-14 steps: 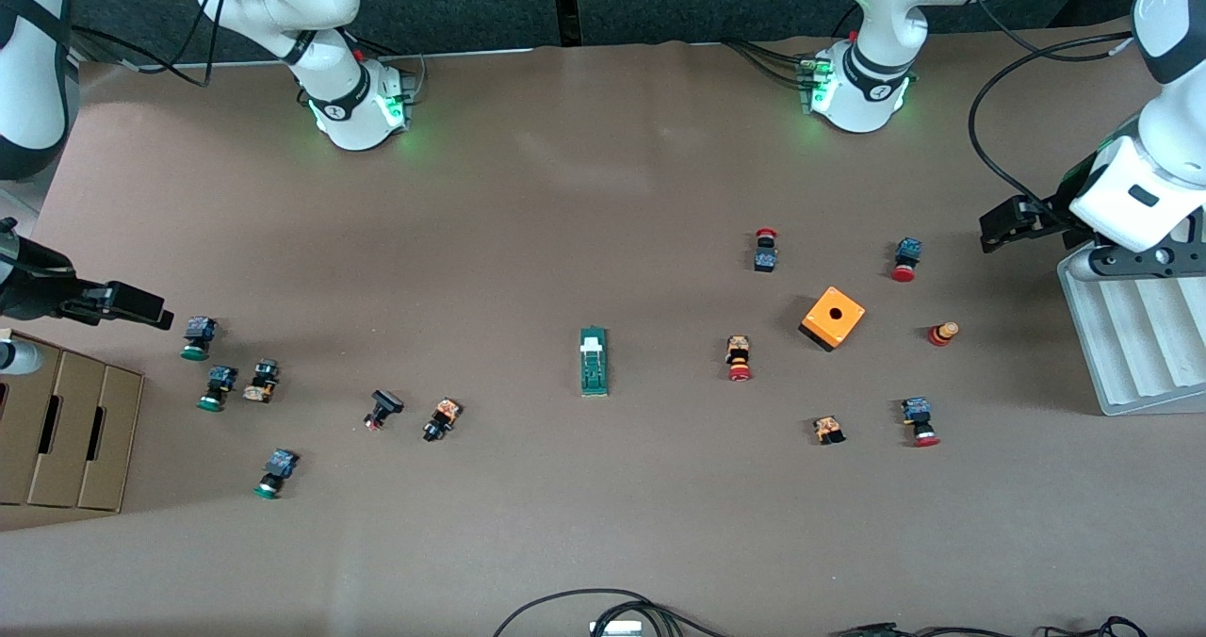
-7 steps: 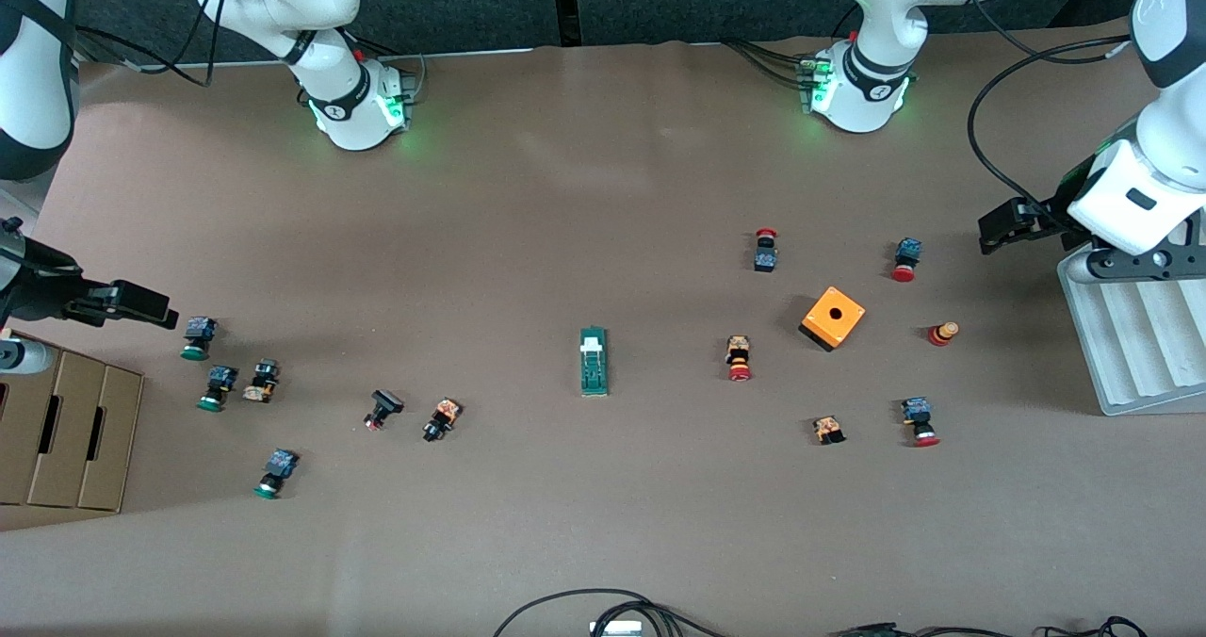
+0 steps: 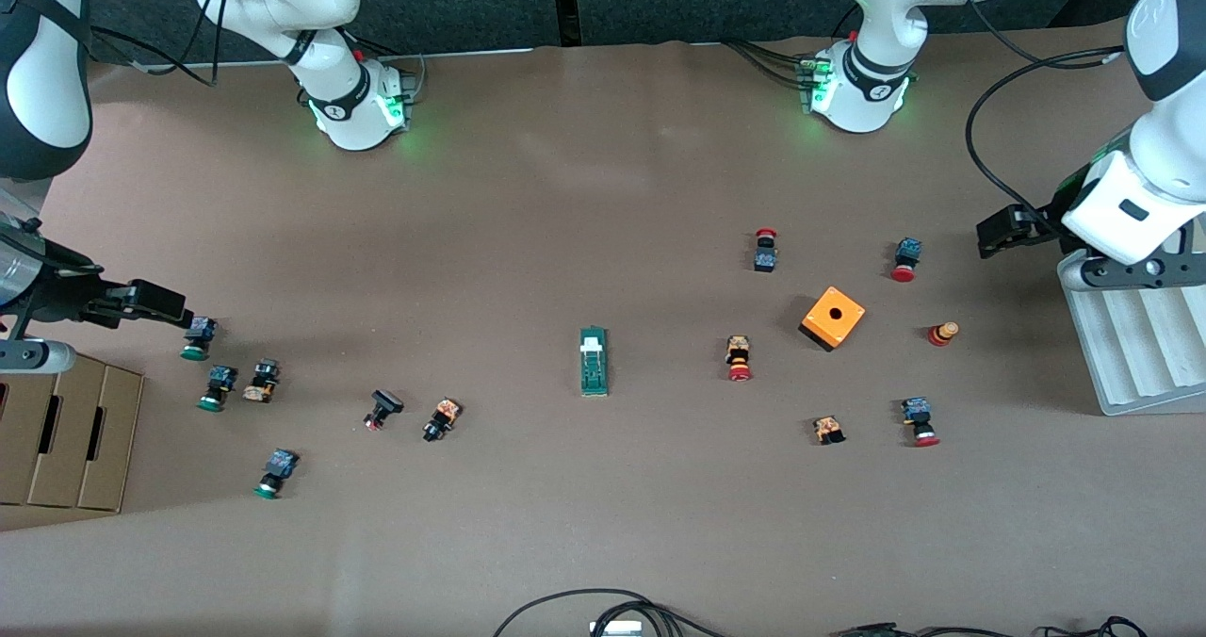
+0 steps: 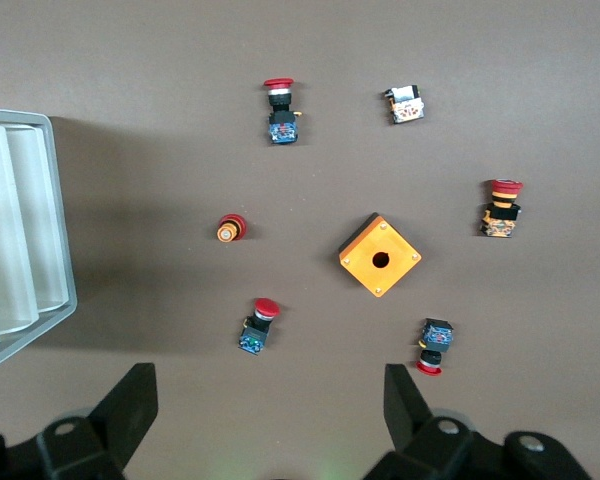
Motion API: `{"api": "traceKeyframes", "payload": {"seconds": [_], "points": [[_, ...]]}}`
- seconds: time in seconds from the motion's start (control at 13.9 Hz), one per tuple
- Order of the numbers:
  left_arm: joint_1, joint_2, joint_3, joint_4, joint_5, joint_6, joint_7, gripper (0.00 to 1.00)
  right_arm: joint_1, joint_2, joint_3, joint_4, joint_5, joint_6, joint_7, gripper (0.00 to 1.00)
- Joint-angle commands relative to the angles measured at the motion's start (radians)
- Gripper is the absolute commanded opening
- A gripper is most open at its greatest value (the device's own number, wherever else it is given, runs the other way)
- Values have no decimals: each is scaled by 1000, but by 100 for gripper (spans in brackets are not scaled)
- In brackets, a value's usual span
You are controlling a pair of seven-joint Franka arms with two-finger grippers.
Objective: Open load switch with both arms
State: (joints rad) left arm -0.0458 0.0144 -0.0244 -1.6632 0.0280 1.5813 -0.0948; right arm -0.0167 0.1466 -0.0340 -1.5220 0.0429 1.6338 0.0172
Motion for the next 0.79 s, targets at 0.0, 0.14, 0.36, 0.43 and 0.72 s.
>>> {"api": "traceKeyframes", "payload": {"seconds": [0.0,0.14,0.36,0.43,0.72], "points": [[1,-1,0,17,10,-36,-13,100,-6,-10,-4,6,-21,6,-6,100],[1,12,-2,13,26,-76,-17,100,-3,-10,-4,6,-53,8,-5,100],[4,29,4,17,39,-67,-19,100,-6,-18,-4,19,-49,6,-8,100],[1,26,3,26,46,-64,-17,100,-6,-18,-4,20,-51,6,-8,100],[1,35,3,92,44,-61,0,100,-6,-18,-3,22,-46,8,-10,100]]}}
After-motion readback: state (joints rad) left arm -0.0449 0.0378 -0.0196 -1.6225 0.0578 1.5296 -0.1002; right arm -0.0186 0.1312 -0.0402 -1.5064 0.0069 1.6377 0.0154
